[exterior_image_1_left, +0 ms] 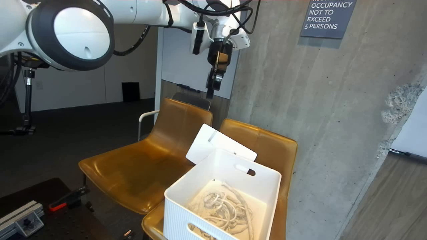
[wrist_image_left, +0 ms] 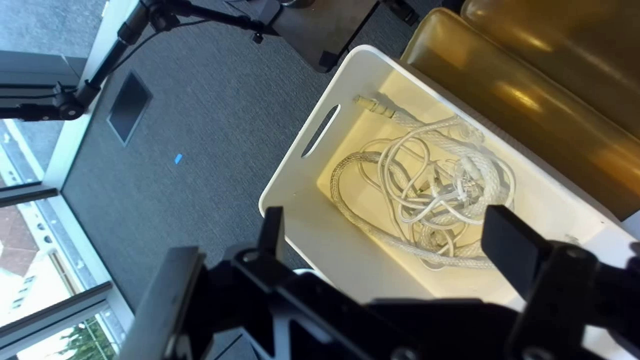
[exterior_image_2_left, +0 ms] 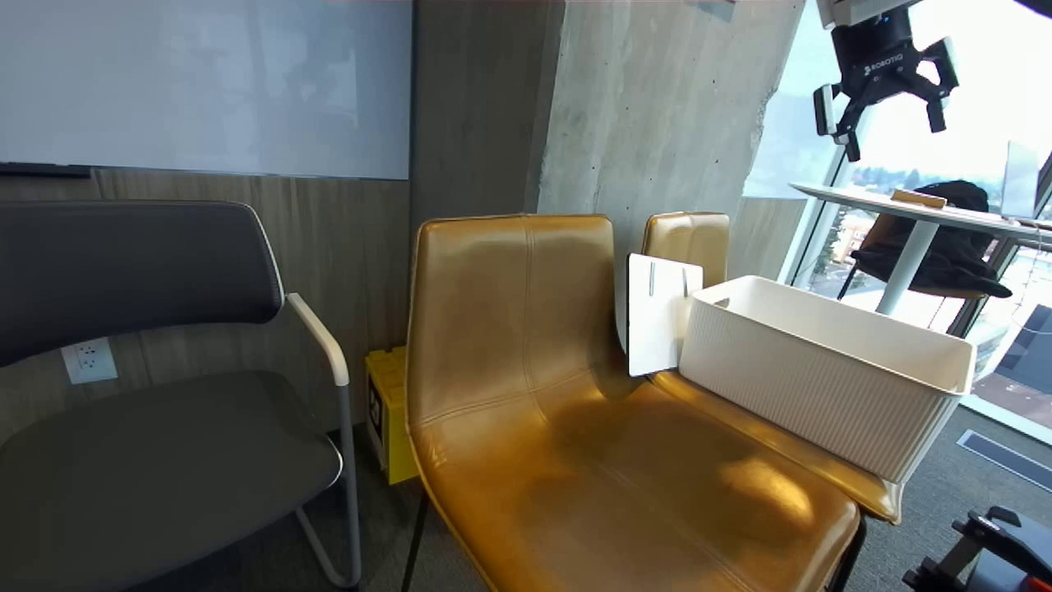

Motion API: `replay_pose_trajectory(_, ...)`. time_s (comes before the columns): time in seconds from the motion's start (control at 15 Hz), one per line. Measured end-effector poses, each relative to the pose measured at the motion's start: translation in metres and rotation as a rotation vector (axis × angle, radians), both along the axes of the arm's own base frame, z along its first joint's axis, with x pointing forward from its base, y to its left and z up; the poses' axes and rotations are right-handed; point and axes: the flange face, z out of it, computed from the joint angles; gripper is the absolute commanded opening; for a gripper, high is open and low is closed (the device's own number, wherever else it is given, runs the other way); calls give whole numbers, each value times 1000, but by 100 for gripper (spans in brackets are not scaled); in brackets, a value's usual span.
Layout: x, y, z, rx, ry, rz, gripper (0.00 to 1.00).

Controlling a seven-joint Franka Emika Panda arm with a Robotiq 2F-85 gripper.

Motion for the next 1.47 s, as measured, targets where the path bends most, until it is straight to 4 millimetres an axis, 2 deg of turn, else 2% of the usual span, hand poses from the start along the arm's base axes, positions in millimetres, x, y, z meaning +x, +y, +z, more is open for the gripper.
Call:
replay_pose_trajectory(0.27,7,1,-22,14,15,-2,100)
replay_pose_trajectory(0.87,8,2,-23,14,15,-1,100)
replay_pose_trajectory(1.07,16,-1,-31,5,-20,6,100)
replay_pose_trajectory(1.2,27,-14,-43,-15,-81,-17,100)
replay_pose_trajectory(1.47,39,-71,-86,-60,-160,-139,100)
